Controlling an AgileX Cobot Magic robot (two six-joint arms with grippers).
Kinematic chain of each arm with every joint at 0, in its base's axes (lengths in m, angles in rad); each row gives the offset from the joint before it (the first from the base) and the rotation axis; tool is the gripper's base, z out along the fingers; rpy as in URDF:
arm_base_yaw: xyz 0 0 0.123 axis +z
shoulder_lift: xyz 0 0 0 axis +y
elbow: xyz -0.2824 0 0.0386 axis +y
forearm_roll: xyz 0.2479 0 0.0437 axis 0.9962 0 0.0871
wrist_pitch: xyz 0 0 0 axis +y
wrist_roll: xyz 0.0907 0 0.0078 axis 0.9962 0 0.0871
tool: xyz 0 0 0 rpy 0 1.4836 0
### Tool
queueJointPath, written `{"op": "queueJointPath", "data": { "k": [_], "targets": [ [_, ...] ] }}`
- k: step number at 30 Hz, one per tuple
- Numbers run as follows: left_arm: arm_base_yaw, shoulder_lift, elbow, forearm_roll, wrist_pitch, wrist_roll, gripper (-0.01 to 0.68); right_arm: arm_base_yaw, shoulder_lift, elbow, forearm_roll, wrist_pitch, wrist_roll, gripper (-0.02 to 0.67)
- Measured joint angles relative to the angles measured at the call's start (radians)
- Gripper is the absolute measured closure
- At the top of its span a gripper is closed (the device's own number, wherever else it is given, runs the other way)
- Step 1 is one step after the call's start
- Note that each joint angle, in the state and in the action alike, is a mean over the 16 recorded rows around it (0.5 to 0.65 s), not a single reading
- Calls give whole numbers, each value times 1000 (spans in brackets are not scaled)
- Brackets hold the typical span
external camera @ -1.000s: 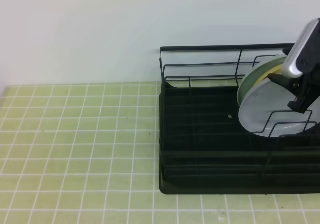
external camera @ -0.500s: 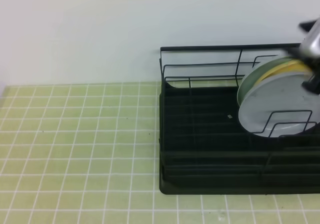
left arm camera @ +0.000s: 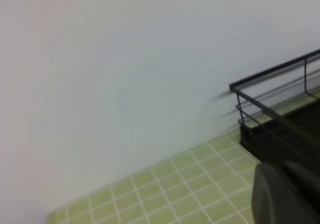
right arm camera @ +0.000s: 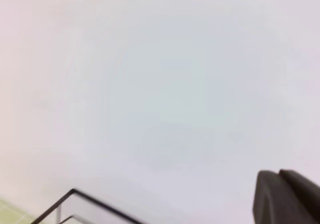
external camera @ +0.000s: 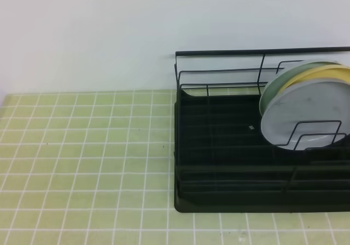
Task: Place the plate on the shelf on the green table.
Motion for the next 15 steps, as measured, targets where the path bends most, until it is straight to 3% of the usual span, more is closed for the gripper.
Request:
{"op": "queueJointPath", "data": {
  "k": [5, 15],
  "targets": [
    [0, 0, 65, 6, -59, -20, 673, 0, -223, 159, 54, -13, 32, 637],
    [0, 0, 195, 37, -165, -73, 673, 0, -601, 465, 52, -59, 53, 646]
  ]
}}
